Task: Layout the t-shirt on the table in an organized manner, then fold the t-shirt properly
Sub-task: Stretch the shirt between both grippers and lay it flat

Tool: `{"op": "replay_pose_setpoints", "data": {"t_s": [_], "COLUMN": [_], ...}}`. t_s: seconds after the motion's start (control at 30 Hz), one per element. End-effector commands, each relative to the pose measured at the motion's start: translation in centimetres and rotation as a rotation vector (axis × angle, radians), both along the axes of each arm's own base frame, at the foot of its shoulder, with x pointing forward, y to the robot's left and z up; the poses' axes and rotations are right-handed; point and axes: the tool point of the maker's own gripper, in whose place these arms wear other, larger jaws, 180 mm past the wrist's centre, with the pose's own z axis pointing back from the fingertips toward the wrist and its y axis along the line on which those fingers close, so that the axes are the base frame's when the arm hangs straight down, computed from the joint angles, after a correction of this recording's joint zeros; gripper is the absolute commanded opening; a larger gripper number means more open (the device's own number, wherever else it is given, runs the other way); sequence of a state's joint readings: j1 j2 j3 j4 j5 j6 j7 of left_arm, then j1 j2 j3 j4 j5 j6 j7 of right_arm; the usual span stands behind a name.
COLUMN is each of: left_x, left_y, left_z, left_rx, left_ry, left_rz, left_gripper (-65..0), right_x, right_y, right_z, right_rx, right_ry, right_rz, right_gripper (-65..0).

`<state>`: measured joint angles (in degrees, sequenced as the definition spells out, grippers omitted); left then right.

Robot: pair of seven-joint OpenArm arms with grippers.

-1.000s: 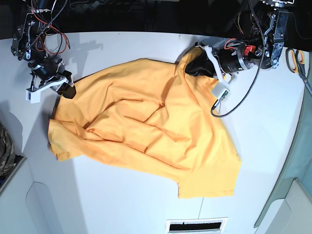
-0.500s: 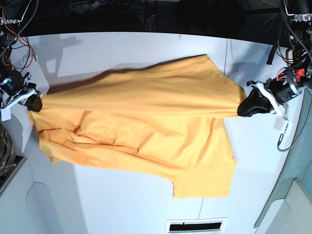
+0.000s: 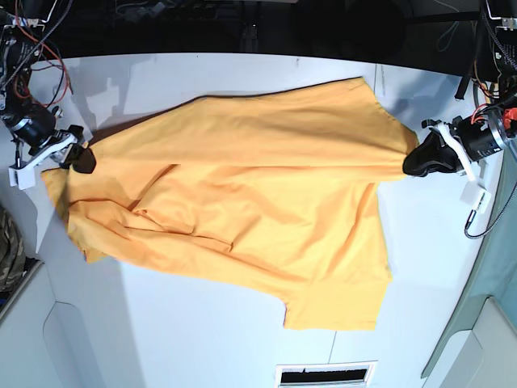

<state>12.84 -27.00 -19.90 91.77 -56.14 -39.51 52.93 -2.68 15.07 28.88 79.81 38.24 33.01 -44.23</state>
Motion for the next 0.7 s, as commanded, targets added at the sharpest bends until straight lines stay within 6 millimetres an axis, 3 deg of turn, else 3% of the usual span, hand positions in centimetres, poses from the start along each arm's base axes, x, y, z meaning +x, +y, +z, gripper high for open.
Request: {"op": "replay_pose_setpoints", "data": {"t_s": [0.0, 0.1, 0.17, 0.4, 0.53, 0.67], "left_x": [1.0, 1.4, 1.4, 1.3, 1.2, 0.0], "left_y": [0.4, 0.9, 1.1, 2.1, 0.7, 0.0], "left_z": [1.6, 1.7, 1.6, 2.4, 3.2, 1.9], "left_rx": [0.001, 0.028, 0.049, 0.062, -0.048, -0.061], "left_ry": [-0.064, -0.089, -0.089, -0.075, -0.078, -0.026], "left_rz": [0.001, 0.013, 0.013, -0.009, -0.015, -0.023], "left_gripper": [-59.4, -44.8, -40.3, -40.3, -40.3, -40.3], "right_x": [0.9, 0.5, 0.7, 1.6, 2.1, 2.9], "right_y": [-0.2, 0.6, 0.1, -5.8, -8.0, -11.0], "right_z": [1.2, 0.8, 1.1, 3.4, 3.8, 3.0], "right_rx": [0.007, 0.032, 0.022, -0.037, -0.115, -0.202], "right_ry": [-0.052, -0.051, -0.069, -0.160, -0.174, -0.131], "right_rz": [-0.010, -0.017, -0.032, -0.215, -0.250, -0.325], "right_gripper": [-34.6, -32.4, -32.4, -32.4, -32.4, -32.4]}}
